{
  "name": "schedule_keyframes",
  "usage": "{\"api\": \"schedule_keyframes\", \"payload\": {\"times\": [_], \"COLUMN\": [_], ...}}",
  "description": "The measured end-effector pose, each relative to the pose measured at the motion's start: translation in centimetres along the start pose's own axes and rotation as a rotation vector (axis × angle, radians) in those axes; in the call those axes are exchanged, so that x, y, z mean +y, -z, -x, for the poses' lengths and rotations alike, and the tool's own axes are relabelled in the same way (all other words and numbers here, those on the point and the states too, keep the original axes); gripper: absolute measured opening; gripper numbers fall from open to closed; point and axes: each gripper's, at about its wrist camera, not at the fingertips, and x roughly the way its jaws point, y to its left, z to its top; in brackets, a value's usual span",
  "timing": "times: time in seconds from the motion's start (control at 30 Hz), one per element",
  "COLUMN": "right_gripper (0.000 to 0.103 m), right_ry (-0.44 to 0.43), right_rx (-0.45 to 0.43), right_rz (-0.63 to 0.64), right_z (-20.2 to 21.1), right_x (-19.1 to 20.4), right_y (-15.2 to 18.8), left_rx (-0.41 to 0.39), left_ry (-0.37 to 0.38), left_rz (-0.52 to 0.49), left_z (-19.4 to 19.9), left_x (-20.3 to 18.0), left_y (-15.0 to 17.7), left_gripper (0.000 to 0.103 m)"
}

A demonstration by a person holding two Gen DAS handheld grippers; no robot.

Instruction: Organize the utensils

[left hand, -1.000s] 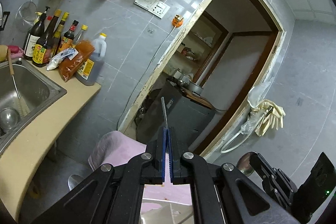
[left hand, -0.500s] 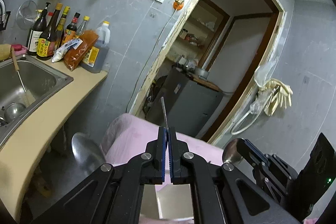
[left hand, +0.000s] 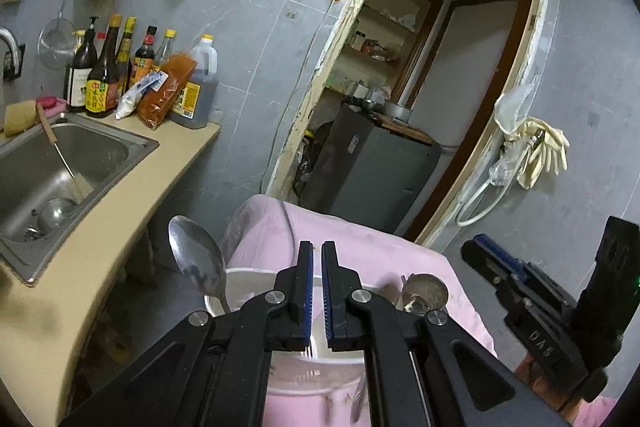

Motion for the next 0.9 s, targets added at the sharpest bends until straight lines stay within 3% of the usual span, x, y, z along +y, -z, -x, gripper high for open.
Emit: {"api": "schedule_keyframes", "payload": {"times": [0.13, 0.3, 0.43, 0.5, 0.67, 0.77, 0.9], "right_gripper": [0.037, 0.054, 0.070, 0.081, 0.097, 0.100, 0.101], "right_ry": [0.033, 0.090, 0.152, 0.182, 0.250, 0.274, 0.317], "right_rx": [-0.040, -0.081, -0.112, -0.125, -0.155, -0.160, -0.150], "right_rz": [-0.023, -0.048, -0.073, -0.085, -0.108, -0.107, -0.093], "right_z": [2.9, 6.3, 9.2, 10.5, 13.9, 15.2, 16.4], "right_x": [-1.1, -2.9, -4.6, -5.3, -6.9, -7.5, -8.3], "right_y": [-0.8, -2.0, -2.3, -2.4, -2.0, -1.9, -1.1], "left_rx": [-0.002, -0.027, -0.047, -0.058, -0.112, -0.151, -0.181], "left_ry": [-0.016, -0.005, 0.016, 0.020, 0.013, -0.004, -0.034], "left_rz": [-0.022, -0.046, -0.058, -0.083, -0.147, -0.164, -0.194], "left_z": [1.7, 3.7, 5.0, 5.6, 7.2, 8.0, 8.3], "left_x": [-1.6, -3.9, -5.8, -6.9, -9.8, -11.3, -12.9], "left_y": [-0.5, -0.9, -0.7, -0.6, 0.1, 0.7, 1.4], "left_gripper": [0.010, 0.039, 0.052, 0.064, 0.086, 0.098, 0.102]}}
